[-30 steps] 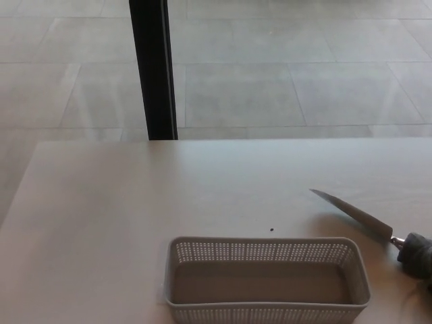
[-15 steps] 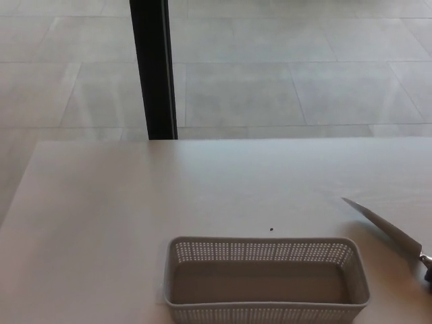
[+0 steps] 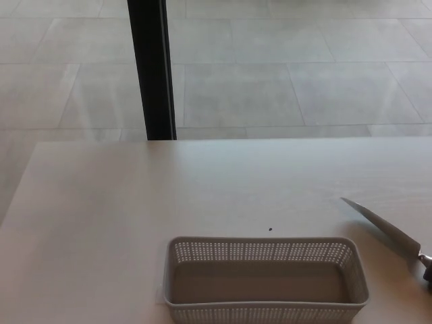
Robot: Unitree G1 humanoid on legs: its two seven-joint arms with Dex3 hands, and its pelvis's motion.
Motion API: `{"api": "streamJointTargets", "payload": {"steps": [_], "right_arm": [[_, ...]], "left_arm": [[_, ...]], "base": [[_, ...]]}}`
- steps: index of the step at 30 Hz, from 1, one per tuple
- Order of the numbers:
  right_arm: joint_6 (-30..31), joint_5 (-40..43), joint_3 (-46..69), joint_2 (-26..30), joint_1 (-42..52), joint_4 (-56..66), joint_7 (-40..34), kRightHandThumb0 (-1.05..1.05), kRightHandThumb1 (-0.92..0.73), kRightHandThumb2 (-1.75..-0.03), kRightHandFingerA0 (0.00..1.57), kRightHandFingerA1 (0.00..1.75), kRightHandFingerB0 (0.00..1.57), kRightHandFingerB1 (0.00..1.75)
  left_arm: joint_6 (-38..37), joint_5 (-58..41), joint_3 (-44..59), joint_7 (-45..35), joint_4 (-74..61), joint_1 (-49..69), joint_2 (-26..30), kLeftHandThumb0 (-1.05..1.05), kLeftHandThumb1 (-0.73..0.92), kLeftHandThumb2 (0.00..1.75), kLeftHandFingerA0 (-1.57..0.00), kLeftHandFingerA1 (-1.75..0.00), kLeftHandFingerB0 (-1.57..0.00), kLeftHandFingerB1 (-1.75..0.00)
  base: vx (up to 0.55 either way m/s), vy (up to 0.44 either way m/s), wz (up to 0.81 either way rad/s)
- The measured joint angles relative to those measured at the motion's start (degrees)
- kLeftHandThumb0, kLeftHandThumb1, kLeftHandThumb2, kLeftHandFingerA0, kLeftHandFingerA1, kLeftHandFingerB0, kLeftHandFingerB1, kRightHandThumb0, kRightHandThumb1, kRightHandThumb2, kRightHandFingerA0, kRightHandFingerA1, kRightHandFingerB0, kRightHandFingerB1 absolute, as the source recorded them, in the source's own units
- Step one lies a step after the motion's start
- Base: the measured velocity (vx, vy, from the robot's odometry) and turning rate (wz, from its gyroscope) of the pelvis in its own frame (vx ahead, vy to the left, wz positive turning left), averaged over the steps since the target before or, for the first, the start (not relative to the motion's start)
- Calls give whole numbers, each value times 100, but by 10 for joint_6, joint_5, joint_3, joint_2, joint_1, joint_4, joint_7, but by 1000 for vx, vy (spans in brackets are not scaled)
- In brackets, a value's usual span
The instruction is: A garden tool is kept on the righthand side and a container is kept on the lefthand side on a desk infront of the robot. the robot uses its right hand to pick up the garden tool and makes a scooping motion inside the container
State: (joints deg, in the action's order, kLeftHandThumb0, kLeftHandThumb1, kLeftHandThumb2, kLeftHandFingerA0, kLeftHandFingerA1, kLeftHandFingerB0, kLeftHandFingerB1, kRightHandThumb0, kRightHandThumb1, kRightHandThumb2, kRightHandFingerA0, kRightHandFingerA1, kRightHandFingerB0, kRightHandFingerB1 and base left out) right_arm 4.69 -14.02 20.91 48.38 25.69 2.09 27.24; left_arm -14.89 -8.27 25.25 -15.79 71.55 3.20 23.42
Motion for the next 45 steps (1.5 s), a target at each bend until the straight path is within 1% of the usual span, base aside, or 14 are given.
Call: {"api": "streamJointTargets", "payload": {"steps": [9,10,16,18,19,22,23,24,32,35,36,37,38,45], "right_arm": [[1,43,131,-42,79,-26,6,-98,-67,-75,0,0,0,0],[0,47,141,-55,83,-43,2,-104,-63,-101,0,37,0,16],[-2,64,168,-132,66,-160,-38,-77,-56,-87,0,38,0,17],[-2,72,180,-159,51,-202,-52,-64,-73,-70,0,6,5,14],[-2,75,183,-164,47,-210,-55,-44,-70,-60,17,88,4,50],[-3,90,209,-205,18,-266,-79,-47,-73,-58,2,89,4,58],[-3,92,214,-214,11,-278,-86,-32,-67,-111,10,63,2,56],[-3,98,223,-224,0,-295,-94,-47,-75,-63,0,56,0,42],[6,152,300,-288,-91,-438,-148,-49,-72,-63,0,42,0,33],[12,173,329,-308,-119,-471,-170,-46,-72,-61,0,62,4,64],[14,177,334,-312,-125,-474,-175,-50,-71,-61,3,100,11,69],[17,186,342,-320,-133,-480,-184,-56,-64,-79,22,83,11,63],[23,193,349,-326,-140,-484,-190,-49,-72,-58,25,95,7,62],[52,247,378,-335,-152,-528,-188,-63,-56,-84,37,79,11,60]], "left_arm": [[0,0,-2,2,11,0,3,-105,-2,123,-80,-137,-74,-124],[0,0,-2,2,11,-1,3,-105,-14,117,-73,-141,-67,-126],[0,0,-3,2,10,-2,3,-105,-17,116,-83,-130,-72,-123],[0,0,-3,2,10,-1,3,-105,-14,118,-85,-130,-73,-123],[0,0,-3,2,10,-1,3,-105,-13,123,-85,-134,-74,-122],[0,0,-3,2,12,1,3,-105,-9,126,-94,-145,-84,-120],[0,1,-3,2,12,1,3,-105,-6,126,-95,-144,-86,-118],[0,1,-2,2,12,1,3,-105,-5,129,-89,-144,-89,-118],[2,0,0,2,17,10,3,-85,-12,133,-89,-148,-100,-133],[4,0,2,5,24,12,3,-75,-16,130,-85,-128,-99,-126],[6,0,2,6,26,12,3,-69,-22,137,-88,-133,-99,-131],[9,0,3,8,29,13,2,-69,-21,136,-90,-133,-98,-131],[12,0,3,10,31,14,2,-21,-15,87,-106,-112,-105,-110],[27,0,4,20,39,21,2,-64,-22,131,-88,-131,-102,-126]], "base": [[0,0,0],[0,0,0],[0,0,0],[0,0,0],[0,0,0],[0,0,0],[0,0,0],[0,0,0],[0,0,0],[0,0,0],[0,0,0],[0,0,0],[0,0,0],[0,0,0]]}}
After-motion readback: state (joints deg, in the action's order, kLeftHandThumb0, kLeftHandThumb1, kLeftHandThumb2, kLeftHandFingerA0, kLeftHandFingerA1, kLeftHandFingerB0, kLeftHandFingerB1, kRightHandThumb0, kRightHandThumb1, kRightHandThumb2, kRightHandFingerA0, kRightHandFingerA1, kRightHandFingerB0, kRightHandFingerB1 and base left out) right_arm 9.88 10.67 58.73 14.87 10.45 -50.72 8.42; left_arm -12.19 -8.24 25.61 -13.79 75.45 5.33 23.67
